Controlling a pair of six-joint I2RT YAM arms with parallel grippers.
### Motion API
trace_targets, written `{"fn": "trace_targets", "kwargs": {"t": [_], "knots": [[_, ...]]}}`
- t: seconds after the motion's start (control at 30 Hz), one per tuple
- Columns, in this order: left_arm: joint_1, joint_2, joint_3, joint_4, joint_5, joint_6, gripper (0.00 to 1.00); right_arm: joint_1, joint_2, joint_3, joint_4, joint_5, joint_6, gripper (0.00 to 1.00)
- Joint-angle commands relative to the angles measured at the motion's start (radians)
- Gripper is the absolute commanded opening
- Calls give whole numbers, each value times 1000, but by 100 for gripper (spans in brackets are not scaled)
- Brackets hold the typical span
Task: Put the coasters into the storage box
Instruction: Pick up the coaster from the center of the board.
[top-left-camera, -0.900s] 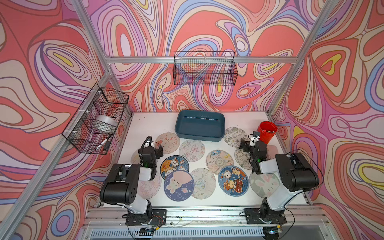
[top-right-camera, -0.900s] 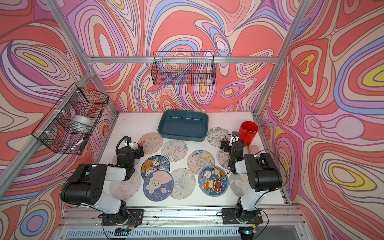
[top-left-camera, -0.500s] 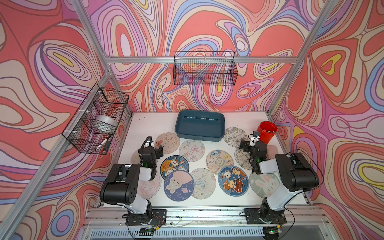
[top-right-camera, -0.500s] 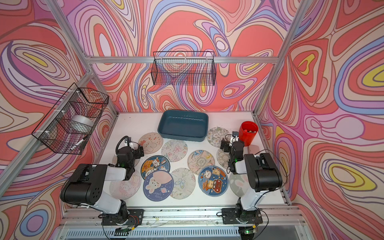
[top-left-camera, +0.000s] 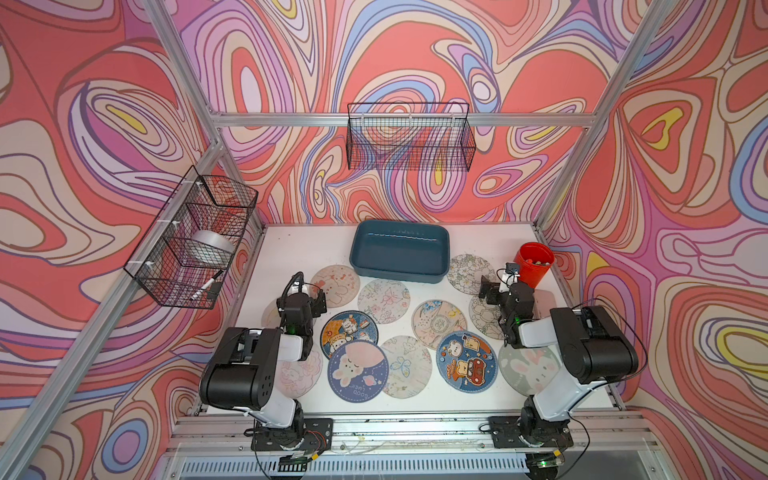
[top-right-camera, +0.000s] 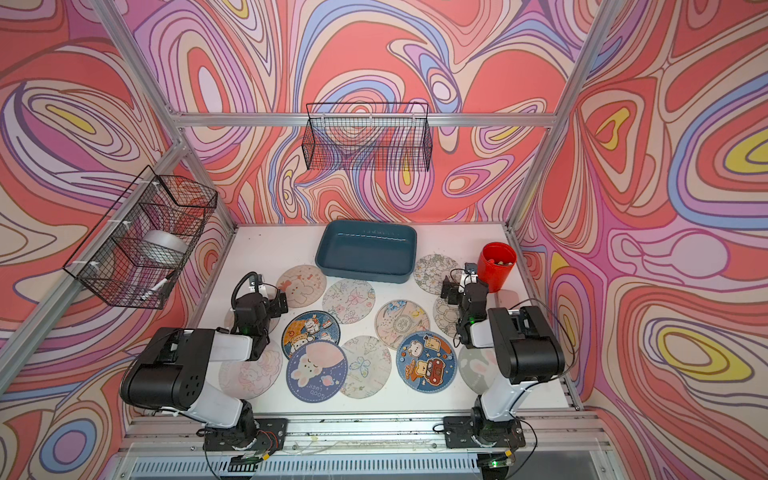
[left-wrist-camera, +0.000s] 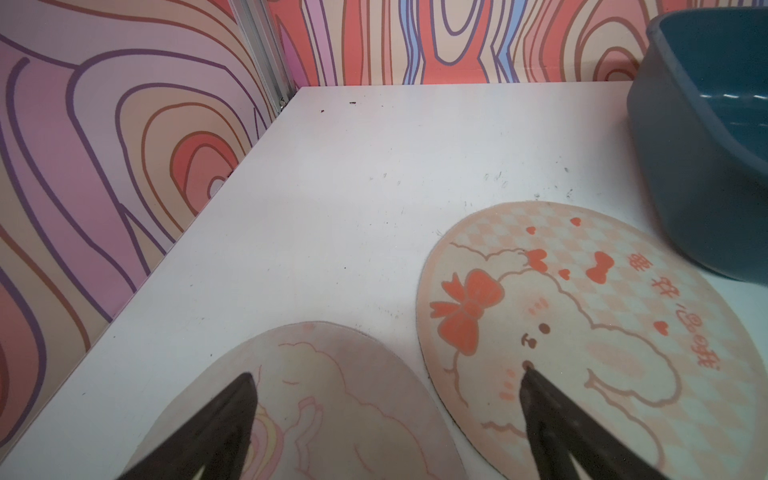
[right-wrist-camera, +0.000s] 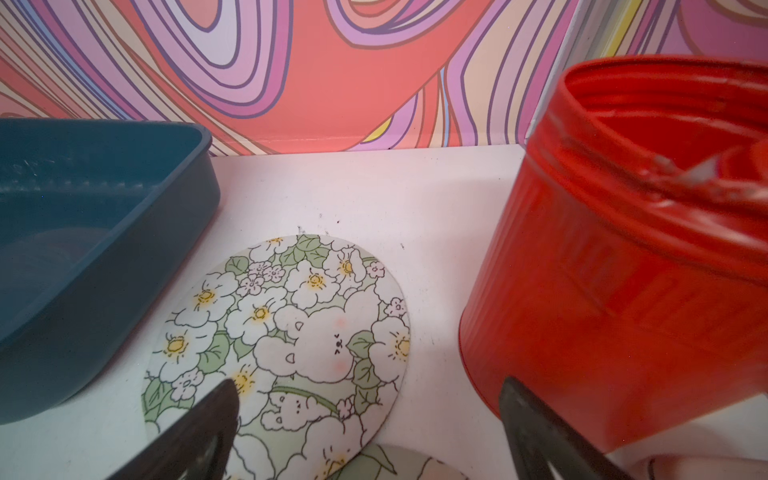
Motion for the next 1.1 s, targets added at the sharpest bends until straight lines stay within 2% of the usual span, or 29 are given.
{"fn": "trace_targets", "kwargs": {"t": [0.0,0.37,0.47,0.6,0.73,0.83,0.97,1.07], "knots": [[-4,-9,6,34,4,-2,100,2,9,1,16,-8,-2,98],[-4,-25,3,33,6,3,100,2,2,-15,44,8,-5,98],[-4,-118,14,-70,8,5,100,2,-43,-38,52,43,6,98],[-4,-237,89,-304,0,-22,100,2,-139,-42,-29,72,17,98],[-4,-292,230,-613,10,-134,100,2,-239,18,-262,101,81,98],[-4,-299,316,-806,40,-228,100,3,-299,115,-530,108,161,99],[-5,-305,361,-922,136,-330,100,2,-338,247,-828,128,284,98],[-11,-313,369,-973,196,-410,100,2,-365,304,-974,115,353,98]]}}
